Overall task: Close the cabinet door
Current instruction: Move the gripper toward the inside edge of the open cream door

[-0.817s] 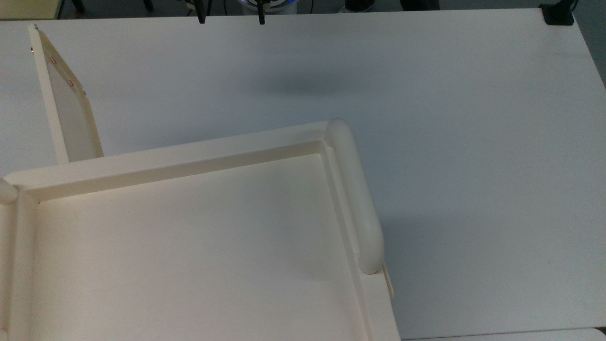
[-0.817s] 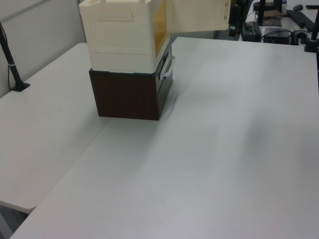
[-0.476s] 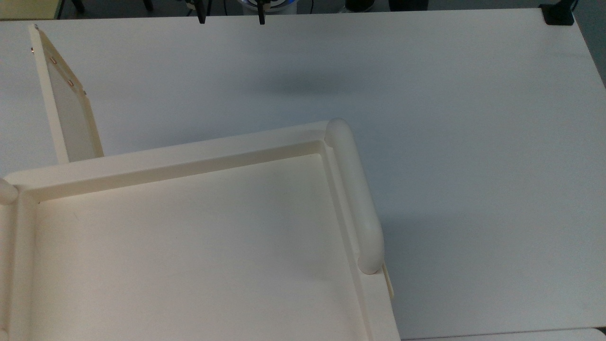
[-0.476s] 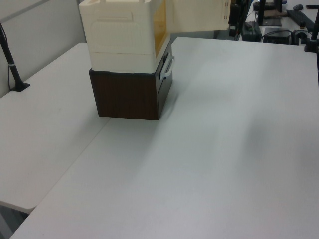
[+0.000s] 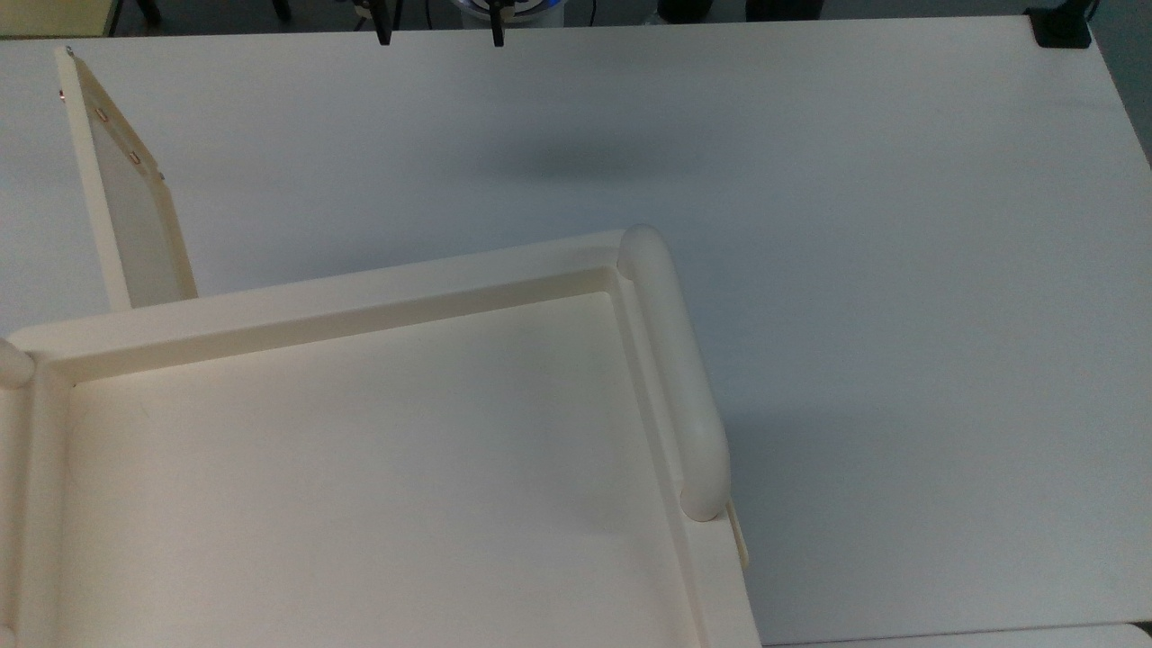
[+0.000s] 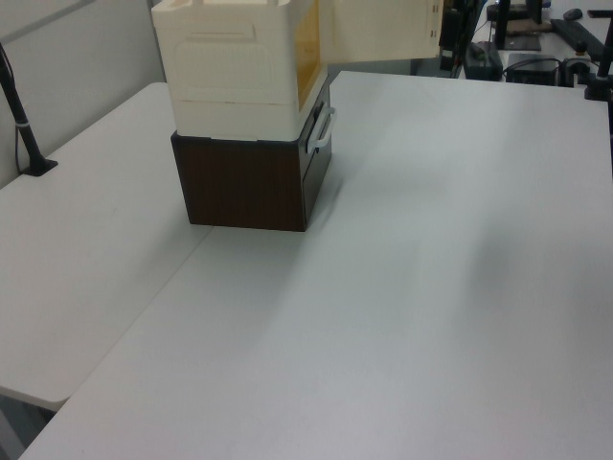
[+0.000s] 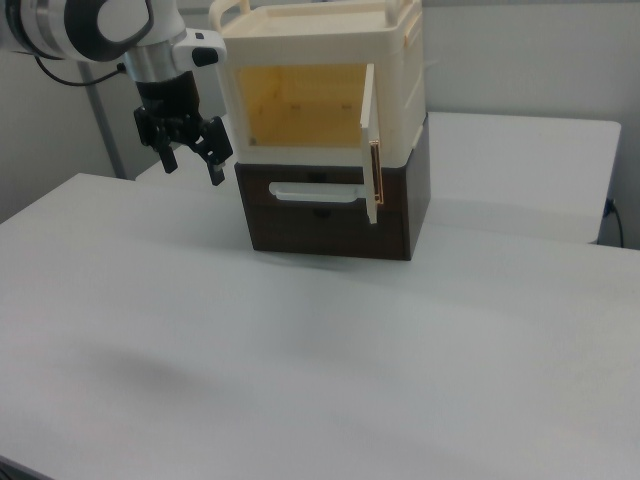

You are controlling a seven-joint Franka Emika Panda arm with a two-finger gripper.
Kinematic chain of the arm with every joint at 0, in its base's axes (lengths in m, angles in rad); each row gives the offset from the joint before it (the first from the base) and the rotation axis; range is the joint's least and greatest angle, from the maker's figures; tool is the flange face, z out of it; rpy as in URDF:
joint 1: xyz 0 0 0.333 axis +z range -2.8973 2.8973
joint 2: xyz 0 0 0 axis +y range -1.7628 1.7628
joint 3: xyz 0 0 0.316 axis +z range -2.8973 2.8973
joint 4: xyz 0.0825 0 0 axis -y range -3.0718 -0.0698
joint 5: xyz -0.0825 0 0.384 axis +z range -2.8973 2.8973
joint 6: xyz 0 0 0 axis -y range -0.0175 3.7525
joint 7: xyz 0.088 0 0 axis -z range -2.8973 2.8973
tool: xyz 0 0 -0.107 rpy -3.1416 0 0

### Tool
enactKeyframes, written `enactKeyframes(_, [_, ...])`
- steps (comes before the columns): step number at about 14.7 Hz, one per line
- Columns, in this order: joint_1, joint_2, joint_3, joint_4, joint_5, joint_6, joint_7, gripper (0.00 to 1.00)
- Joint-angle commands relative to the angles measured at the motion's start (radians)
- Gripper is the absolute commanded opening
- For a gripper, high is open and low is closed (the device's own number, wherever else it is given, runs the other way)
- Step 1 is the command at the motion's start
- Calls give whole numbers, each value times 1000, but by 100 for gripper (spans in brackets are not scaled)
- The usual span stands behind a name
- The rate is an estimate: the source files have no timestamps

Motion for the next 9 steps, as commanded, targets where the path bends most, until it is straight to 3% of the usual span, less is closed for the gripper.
enactKeyframes(1, [7, -11, -8, 3, -15, -23, -21, 100])
enactKeyframes(8, [-36, -24, -14, 17, -3, -12, -155, 99])
enactKeyframes(9, [-46, -24, -17, 35, -1, -12, -161, 87])
